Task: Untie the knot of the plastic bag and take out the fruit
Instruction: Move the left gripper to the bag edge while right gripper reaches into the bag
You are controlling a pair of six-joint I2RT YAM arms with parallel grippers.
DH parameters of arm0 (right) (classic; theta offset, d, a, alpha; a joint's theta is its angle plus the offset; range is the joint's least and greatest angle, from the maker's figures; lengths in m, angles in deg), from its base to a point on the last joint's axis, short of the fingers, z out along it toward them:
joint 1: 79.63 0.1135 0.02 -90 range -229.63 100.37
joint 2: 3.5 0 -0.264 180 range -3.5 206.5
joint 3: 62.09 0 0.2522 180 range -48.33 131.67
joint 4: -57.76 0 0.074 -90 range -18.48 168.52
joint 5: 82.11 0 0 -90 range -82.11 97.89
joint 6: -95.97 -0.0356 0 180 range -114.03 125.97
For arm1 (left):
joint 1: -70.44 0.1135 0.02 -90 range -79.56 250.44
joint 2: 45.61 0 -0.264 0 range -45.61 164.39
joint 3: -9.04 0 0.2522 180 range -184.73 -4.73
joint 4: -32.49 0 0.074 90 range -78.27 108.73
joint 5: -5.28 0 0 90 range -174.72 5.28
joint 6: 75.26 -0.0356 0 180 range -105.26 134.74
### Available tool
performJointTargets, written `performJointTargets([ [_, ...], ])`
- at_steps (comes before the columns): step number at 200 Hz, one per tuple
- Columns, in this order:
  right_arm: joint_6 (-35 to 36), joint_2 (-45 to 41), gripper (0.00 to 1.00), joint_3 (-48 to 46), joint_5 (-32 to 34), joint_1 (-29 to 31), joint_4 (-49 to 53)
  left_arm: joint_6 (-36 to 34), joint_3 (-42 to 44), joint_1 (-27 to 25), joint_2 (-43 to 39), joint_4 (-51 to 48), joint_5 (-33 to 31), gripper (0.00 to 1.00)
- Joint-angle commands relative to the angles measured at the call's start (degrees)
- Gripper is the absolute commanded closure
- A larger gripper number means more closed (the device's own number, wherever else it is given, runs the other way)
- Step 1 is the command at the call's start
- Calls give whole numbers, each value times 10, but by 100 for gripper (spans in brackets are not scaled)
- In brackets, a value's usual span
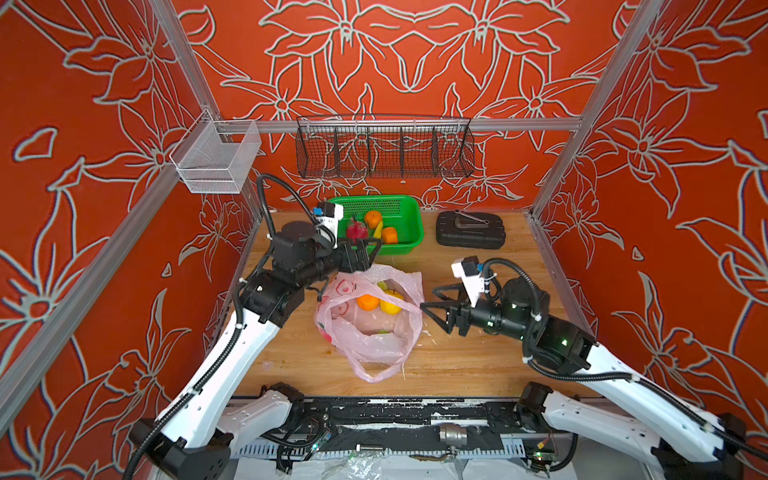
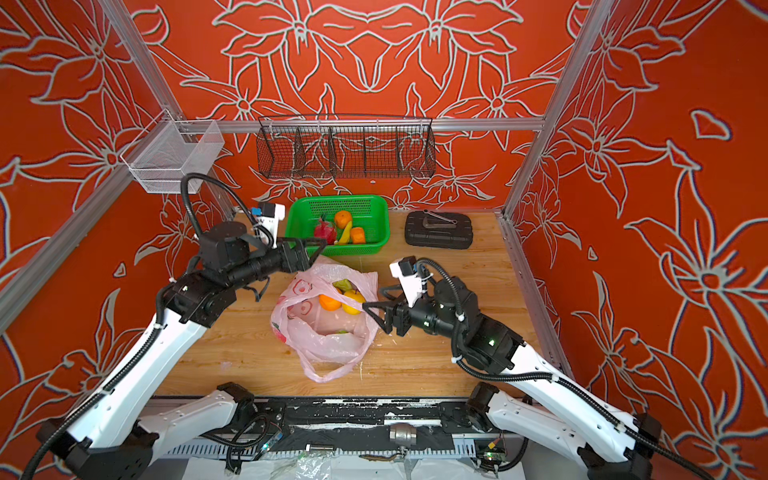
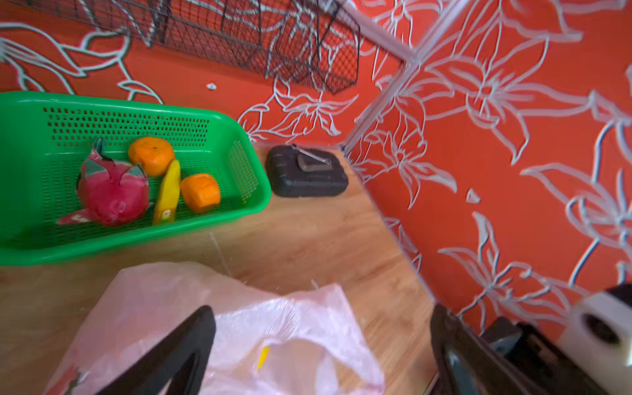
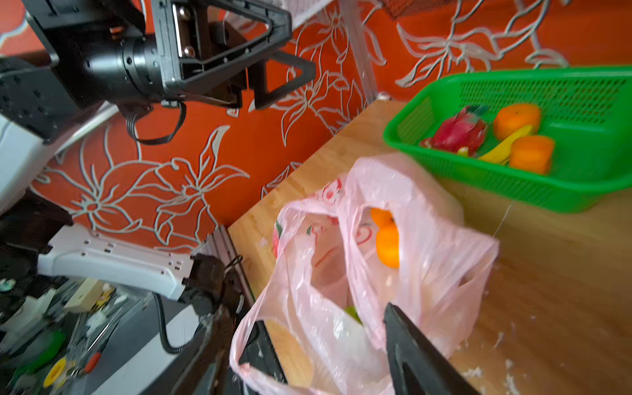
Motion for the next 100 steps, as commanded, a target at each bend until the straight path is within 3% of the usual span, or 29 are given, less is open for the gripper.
performJointTargets([
  [1,-25,25,33,-35,67,48,17,-159,61,-8,-46,-55,-16,5],
  [32,-43,78,37,-61,144,120,-2,-189,132,-8,-107,-99,-107,5],
  [62,-15,152,38,-60,197,163,-22,-120,182,-8,-148,-114,-179,4],
  [100,-30,263,37,-8,220,171,-29,-50,230,-8,-163,-95,-170,3],
])
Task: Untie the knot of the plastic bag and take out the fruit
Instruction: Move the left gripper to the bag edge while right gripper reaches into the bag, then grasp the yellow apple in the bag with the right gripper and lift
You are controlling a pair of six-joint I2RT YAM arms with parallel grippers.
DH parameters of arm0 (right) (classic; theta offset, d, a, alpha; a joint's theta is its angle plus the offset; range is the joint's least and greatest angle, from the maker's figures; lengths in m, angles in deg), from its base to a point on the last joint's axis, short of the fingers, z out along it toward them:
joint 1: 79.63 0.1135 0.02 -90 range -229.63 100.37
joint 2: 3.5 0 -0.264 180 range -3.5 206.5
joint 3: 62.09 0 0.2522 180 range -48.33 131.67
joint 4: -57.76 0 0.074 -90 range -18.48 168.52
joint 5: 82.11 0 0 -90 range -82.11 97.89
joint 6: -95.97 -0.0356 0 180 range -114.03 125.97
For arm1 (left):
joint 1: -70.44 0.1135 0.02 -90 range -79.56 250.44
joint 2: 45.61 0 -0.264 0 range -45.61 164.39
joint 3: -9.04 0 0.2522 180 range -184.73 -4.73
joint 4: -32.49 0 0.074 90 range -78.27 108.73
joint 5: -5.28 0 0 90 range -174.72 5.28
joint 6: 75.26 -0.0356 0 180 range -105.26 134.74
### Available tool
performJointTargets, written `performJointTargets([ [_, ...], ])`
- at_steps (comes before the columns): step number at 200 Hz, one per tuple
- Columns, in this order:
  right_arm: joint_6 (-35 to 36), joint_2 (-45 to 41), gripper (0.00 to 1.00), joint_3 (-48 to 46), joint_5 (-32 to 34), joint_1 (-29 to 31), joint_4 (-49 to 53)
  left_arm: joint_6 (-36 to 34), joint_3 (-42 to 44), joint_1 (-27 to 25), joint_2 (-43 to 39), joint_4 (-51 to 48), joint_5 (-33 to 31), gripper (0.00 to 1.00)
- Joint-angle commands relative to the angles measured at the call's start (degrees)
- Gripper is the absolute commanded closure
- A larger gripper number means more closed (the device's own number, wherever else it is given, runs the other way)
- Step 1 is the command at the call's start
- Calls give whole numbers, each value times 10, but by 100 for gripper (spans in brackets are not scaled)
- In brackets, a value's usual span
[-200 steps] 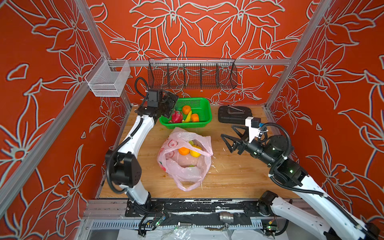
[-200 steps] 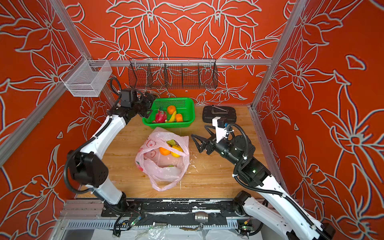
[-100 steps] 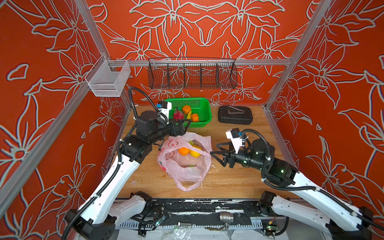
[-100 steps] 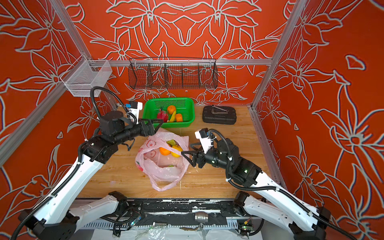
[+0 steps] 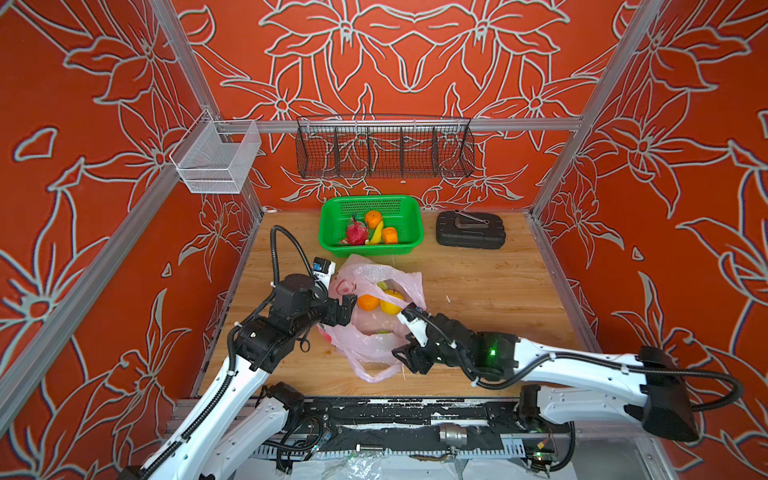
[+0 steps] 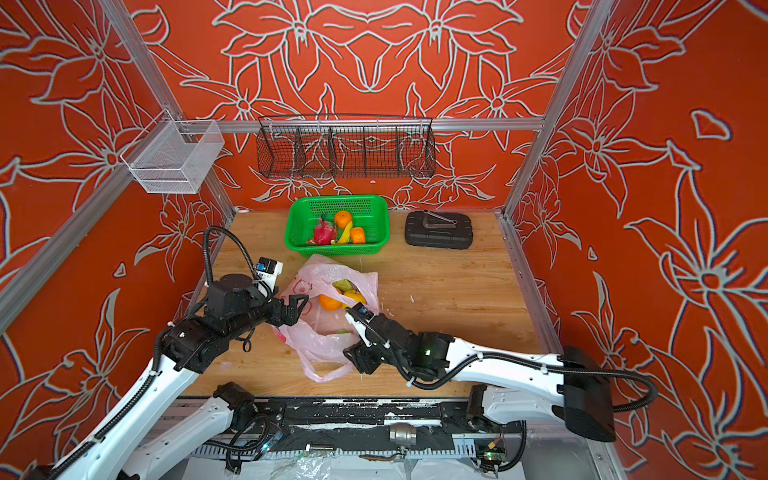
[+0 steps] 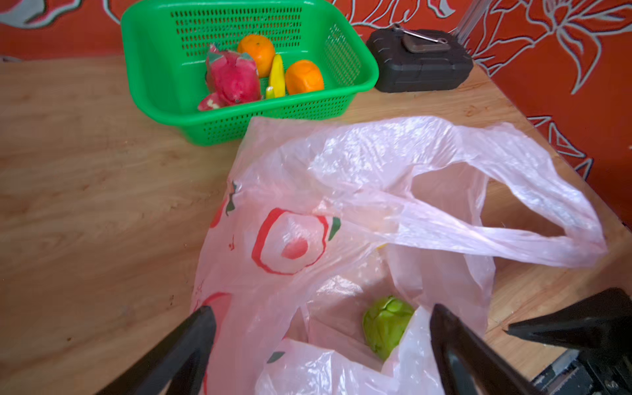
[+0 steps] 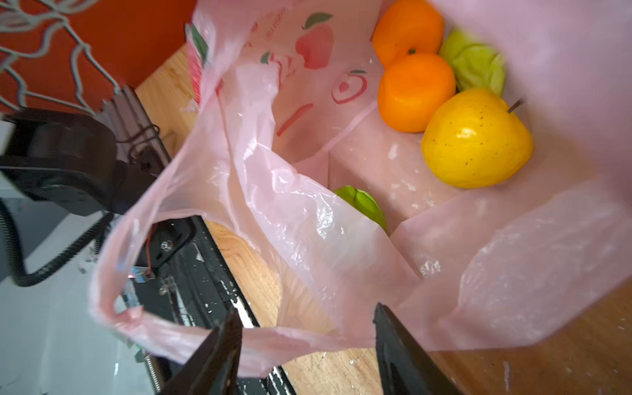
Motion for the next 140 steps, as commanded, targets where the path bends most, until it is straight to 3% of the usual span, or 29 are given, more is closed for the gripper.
performJointTargets([
  [1,-14,48,37,42,48,2,-20,46,21,-1,-2,6,-19,3],
  [52,-102,154,30,85,180,-12,-56,53,35,0,25,-4,-67,3],
  [140,-187,223,16,104,160,-121,-105,89,79,0,22,42,-60,3],
])
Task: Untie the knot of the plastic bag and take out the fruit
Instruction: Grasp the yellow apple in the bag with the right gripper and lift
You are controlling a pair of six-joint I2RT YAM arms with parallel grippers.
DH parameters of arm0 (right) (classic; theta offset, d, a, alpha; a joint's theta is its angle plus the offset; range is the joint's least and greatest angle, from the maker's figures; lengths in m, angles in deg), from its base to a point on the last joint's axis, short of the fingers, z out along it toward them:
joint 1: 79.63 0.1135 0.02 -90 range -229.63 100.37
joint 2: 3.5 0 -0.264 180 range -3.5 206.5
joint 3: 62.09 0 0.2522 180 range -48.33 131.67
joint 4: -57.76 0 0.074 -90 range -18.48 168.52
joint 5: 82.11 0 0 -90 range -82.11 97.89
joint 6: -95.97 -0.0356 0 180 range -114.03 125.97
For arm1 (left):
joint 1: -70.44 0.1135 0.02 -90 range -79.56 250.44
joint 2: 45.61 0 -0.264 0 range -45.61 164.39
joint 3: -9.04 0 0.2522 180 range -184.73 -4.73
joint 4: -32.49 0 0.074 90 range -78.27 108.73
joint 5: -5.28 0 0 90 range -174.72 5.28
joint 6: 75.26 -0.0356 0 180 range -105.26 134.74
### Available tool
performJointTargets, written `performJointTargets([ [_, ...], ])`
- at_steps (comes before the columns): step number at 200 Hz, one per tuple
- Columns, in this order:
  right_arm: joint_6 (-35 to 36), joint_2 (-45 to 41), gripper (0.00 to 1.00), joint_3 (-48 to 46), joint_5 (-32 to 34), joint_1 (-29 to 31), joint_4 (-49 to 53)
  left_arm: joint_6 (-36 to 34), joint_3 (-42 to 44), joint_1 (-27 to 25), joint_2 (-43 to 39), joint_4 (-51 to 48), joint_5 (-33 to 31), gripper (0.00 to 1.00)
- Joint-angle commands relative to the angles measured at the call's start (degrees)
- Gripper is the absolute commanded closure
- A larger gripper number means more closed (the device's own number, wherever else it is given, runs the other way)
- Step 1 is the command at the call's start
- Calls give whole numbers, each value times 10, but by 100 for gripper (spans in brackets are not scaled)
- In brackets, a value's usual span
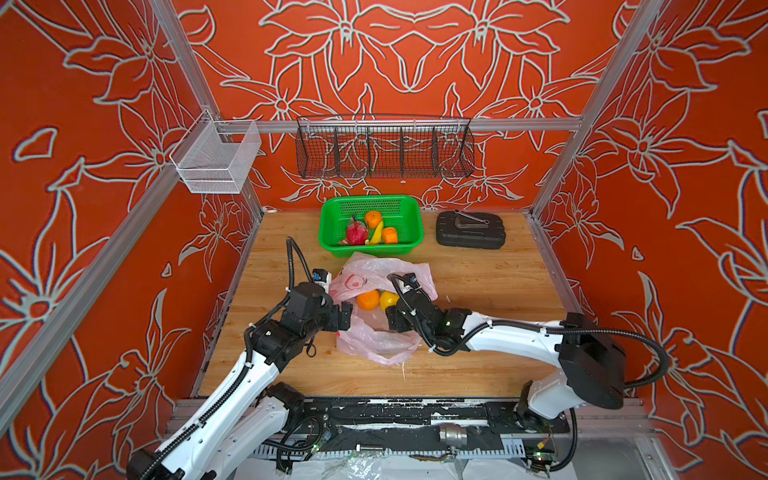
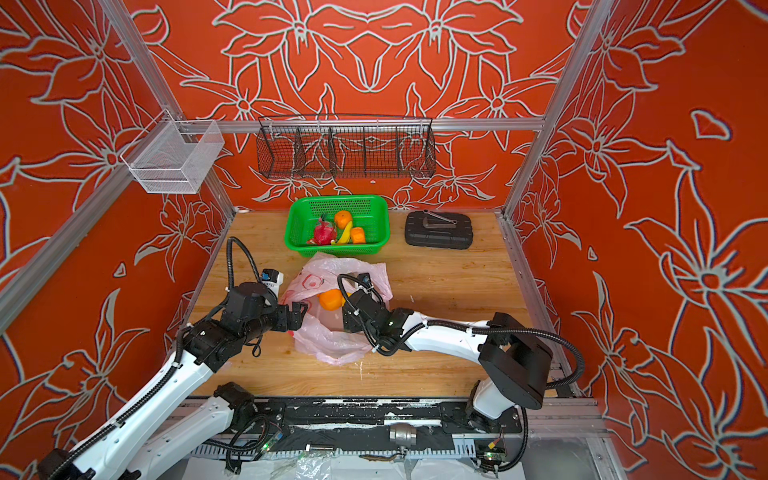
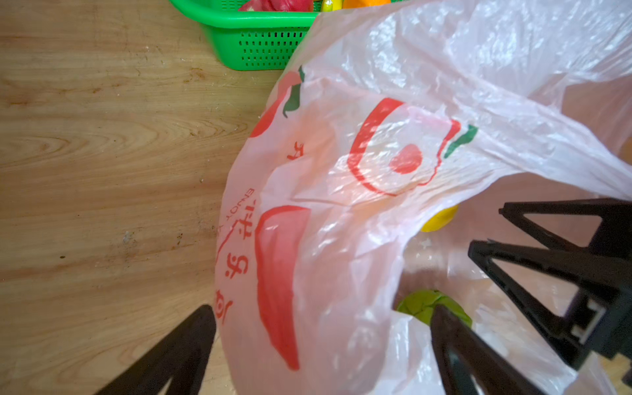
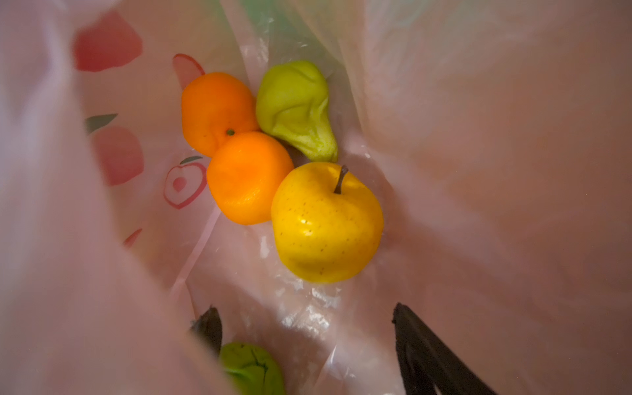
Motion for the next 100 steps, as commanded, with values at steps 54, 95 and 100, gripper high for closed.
performJointTargets([
  [54,-48,96,7,52,-21,-43,-85,29,16,-1,-6,28,10,3],
  [95,-58,148,9,75,-29,-46,-82,35,23,0,-18,34,16,3],
  [100,-59,151,11,74,-31,-46,-83,36,26,0,-20,37,18,3],
])
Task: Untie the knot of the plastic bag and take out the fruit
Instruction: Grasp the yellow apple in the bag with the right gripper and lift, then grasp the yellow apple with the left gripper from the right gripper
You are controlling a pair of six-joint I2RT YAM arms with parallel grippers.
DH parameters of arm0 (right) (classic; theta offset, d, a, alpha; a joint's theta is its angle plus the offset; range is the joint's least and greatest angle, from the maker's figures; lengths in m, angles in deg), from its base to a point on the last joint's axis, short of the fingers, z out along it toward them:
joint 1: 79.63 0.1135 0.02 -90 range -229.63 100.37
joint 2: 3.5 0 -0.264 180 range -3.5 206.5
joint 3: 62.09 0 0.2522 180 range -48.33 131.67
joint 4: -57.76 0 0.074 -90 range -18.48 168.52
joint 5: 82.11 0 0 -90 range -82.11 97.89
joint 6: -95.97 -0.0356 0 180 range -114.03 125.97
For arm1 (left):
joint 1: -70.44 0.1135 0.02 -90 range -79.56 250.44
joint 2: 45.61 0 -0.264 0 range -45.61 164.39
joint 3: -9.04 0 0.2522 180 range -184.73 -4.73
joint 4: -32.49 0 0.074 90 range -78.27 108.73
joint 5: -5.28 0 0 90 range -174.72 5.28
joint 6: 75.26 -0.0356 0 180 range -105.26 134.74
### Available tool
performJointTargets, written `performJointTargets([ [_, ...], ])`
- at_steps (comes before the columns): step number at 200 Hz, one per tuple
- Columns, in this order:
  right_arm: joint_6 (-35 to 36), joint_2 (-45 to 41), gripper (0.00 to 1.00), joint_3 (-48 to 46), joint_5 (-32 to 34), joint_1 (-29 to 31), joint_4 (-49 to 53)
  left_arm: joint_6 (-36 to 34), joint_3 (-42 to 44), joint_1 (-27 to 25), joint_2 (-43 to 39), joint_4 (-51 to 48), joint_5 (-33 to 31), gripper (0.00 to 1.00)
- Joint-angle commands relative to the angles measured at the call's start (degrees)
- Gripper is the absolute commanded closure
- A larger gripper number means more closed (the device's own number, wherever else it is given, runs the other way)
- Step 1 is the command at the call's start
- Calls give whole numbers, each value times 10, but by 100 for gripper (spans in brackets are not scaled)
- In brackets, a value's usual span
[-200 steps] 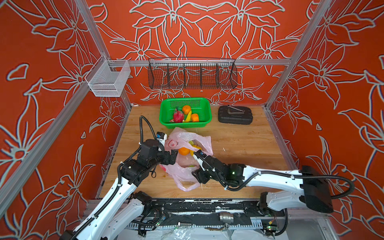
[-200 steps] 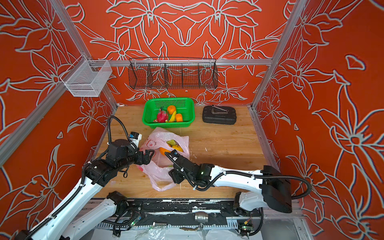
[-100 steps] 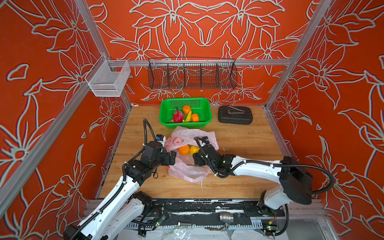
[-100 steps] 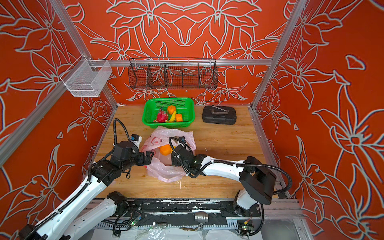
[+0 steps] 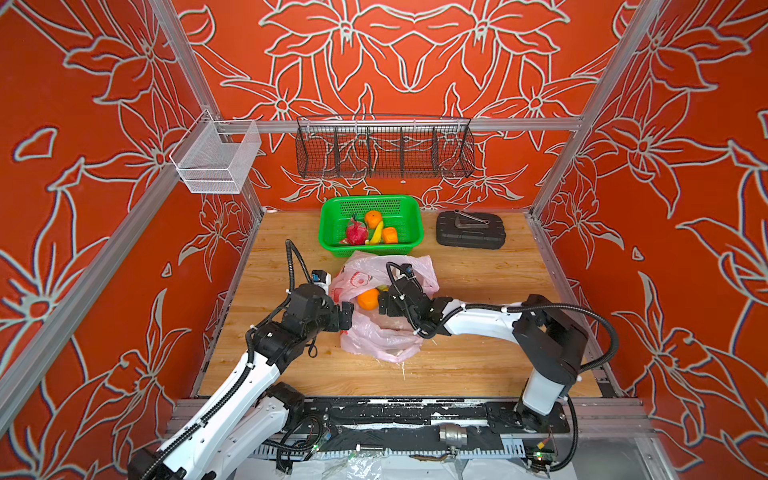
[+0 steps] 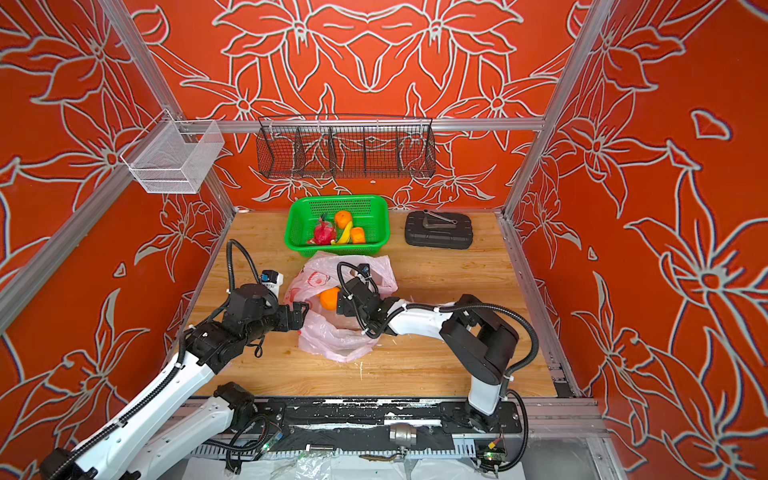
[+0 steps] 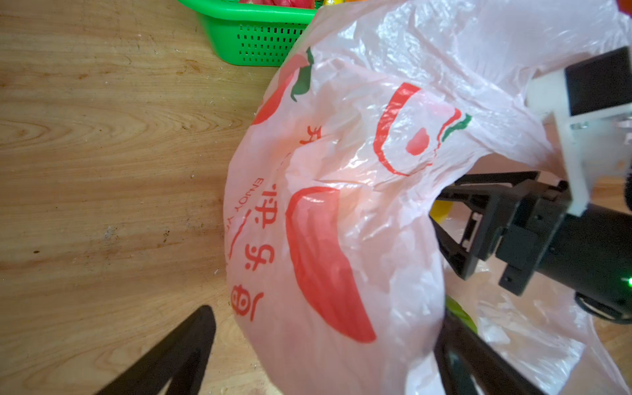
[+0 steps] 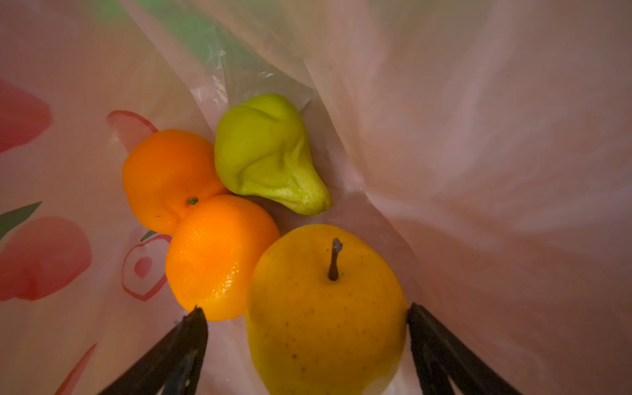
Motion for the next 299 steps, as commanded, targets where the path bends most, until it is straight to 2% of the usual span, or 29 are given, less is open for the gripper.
performJointTargets([
  [1,-21,20,11,14,-10,-2,-5,11,8,0,-14,16,9,3],
  [43,-16,0,31,-11,-21,-5,-23,15,19,0,-39,41,21,3],
  [71,6,-40,39,-25,-42,-5,-22,15,10,0,-48,35,22,3],
  [138,56,-191,42,-103,-162,11,14,27,-31,0,-44,22,42,3],
  [188,105,-322,43,-142,-297,26,26,114,-100,0,-9,-4,48,6],
  [208,127,-365,43,-141,-331,26,33,137,-129,0,14,-7,65,7],
  [226,136,-406,44,-131,-315,26,52,152,-149,0,29,-2,84,7],
  [262,192,-465,44,-109,-217,13,41,221,-166,0,39,63,152,8],
  [275,219,-462,44,-95,-222,-5,26,267,-167,0,47,115,193,7],
  [291,250,-454,44,-82,-233,-26,-1,326,-180,-1,70,168,245,0],
  [299,261,-448,45,-76,-244,-37,-16,349,-194,-1,88,181,268,2],
])
